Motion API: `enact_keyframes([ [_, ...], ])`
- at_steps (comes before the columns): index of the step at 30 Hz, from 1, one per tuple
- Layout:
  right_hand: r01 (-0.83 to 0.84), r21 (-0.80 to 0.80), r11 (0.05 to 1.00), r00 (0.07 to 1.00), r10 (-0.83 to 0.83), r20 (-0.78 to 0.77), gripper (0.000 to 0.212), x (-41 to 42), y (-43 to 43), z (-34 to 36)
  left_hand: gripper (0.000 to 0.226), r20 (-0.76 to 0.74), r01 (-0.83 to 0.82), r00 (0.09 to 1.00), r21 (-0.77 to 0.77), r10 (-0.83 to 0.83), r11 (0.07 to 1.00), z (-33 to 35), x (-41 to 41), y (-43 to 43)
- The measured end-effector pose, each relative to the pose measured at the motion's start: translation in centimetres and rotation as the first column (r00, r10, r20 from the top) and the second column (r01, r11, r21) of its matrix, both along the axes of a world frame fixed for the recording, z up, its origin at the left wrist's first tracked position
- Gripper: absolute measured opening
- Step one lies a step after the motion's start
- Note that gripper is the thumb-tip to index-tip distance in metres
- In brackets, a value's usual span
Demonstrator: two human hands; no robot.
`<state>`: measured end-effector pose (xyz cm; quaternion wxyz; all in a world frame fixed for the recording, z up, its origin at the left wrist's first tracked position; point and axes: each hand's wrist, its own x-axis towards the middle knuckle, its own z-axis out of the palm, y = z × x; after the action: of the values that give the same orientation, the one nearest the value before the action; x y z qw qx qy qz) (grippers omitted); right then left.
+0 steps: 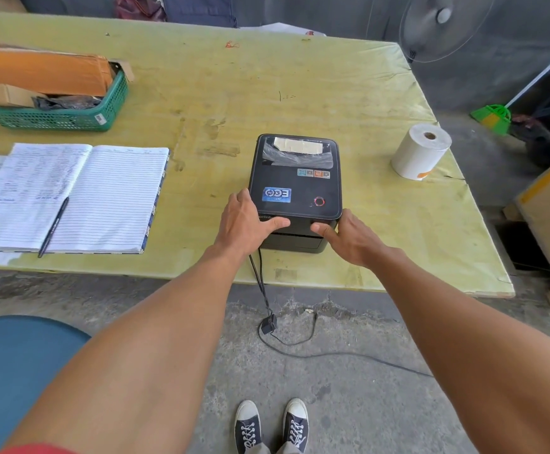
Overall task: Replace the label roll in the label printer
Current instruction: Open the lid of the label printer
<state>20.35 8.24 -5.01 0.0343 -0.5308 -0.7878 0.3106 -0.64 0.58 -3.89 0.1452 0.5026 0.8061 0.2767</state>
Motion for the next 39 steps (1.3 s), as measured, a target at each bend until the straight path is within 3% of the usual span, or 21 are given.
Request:
enact_keyframes([
  [8, 0.138, 0.105, 0.985, 0.990, -0.140, 0.014, 0.090, -1.3, 2.4, 6.0, 0.074, 0.016, -0.080, 0.997, 0.205, 0.079, 0.976, 4.7, -0.8, 2.8],
  [15, 0.211, 0.157, 0.965, 0.975, -0.220, 0.042, 0.085, -3.7, 5.3, 10.8, 0.042, 0.100, -0.082, 0.993, 0.233, 0.060, 0.969, 7.8, -1.8, 5.8],
  [24, 0.365, 0.079, 0.928, 0.913, -0.339, -0.227, 0.065, -6.5, 9.6, 12.2, 0.050, 0.143, -0.156, 0.980, 0.108, 0.140, 0.982, 10.8, -3.1, 11.6],
  [28, 0.376, 0.036, 0.926, 0.909, -0.362, -0.205, 0.055, -7.6, 12.7, 13.8, 0.054, 0.232, -0.201, 0.957, 0.095, 0.175, 0.975, 11.6, -3.7, 14.5],
  [33, 0.338, -0.007, 0.941, 0.931, -0.335, -0.143, 0.068, -8.0, 15.6, 15.8, 0.052, 0.280, -0.251, 0.935, 0.081, 0.220, 0.965, 13.0, -3.9, 17.4],
  [39, 0.295, -0.065, 0.953, 0.945, -0.301, -0.127, 0.072, -8.3, 18.7, 16.0, 0.060, 0.349, -0.187, 0.918, -0.038, 0.189, 0.982, 13.2, -5.2, 19.8],
])
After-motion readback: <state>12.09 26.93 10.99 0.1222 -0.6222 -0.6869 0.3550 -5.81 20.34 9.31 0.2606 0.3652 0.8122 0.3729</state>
